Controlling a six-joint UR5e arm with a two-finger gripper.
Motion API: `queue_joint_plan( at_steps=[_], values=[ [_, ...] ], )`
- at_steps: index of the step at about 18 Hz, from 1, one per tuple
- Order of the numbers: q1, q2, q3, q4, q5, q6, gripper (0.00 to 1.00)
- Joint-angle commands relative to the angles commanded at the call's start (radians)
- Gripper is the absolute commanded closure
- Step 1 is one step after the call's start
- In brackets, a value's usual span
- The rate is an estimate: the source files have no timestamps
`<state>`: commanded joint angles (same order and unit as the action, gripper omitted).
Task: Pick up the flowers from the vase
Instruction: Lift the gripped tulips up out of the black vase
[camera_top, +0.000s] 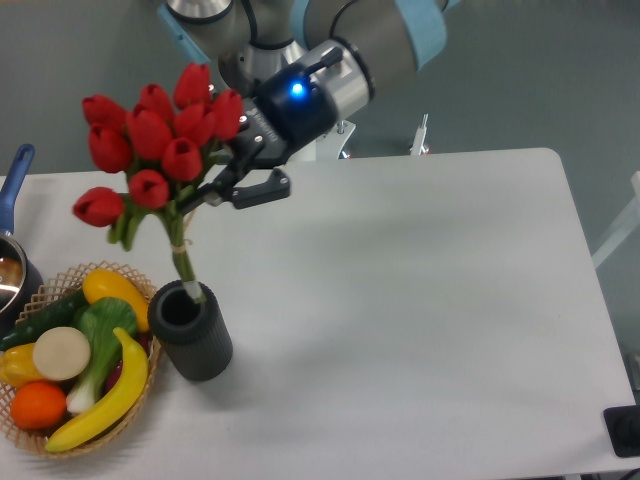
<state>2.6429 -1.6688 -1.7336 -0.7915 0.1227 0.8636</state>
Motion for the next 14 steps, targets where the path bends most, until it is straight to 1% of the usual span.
queue_joint_plan(
  at_steps=[4,6,10,14],
  values=[
    [0.041,-0.038,0.037,0.0,0.006,0.003,0.54],
    [0.049,-0.046,0.048,0.0,0.006,0.0,0.54],
    [0.066,-0.049,0.043,0.0,0.006,0.002,0.54],
    [0.066,-0.049,0.04,0.0,0.006,0.006,0.54]
  ],
)
